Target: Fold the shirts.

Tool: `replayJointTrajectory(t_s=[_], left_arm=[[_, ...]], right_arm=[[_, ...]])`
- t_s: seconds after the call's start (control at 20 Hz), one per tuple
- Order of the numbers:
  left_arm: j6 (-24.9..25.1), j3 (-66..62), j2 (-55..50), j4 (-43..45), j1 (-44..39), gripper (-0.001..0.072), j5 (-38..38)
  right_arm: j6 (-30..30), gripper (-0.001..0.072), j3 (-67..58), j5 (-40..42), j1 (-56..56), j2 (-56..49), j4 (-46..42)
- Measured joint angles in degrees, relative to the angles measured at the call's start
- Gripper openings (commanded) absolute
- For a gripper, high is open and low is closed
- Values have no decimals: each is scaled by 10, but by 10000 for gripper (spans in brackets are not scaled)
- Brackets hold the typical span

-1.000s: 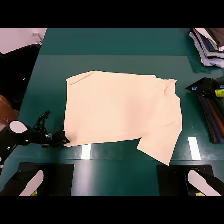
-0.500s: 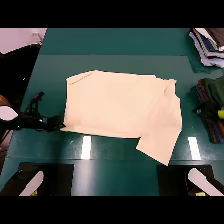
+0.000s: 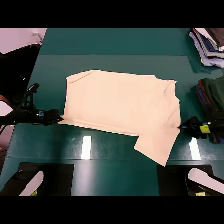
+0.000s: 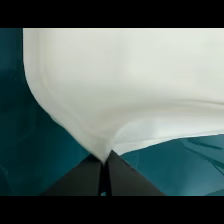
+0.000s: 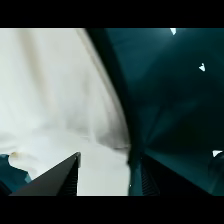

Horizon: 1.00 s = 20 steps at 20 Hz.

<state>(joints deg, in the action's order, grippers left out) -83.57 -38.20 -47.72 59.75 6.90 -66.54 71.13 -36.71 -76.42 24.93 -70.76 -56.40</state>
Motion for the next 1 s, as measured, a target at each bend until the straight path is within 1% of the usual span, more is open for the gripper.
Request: replayJointTrajectory(t_s=[0.05,0.1,0.15,0.35,0.5,0.65,0.85,1.0], left_arm=[[0,0,0,0,0,24,0],[0,-1,0,0,0,23,0],[0,-1,0,0,0,23,-2],[0,-24,0,0,0,23,-22],[-1,-104,0,-1,0,23,-50],[-2,-255,0,-5,0,23,-80],[-10,-516,0,-12,0,23,-107],[-24,-708,1,-12,0,22,-113]], right_arm=[[0,226,3,11,-18,-7,9],[-2,74,4,23,-36,-13,14],[-4,22,6,37,-56,-18,19],[-17,20,-18,70,-113,7,13],[-22,20,-100,49,-133,71,23],[-22,20,-231,36,-141,144,26],[-19,20,-422,45,-144,220,25],[1,18,-556,53,-144,258,-4]])
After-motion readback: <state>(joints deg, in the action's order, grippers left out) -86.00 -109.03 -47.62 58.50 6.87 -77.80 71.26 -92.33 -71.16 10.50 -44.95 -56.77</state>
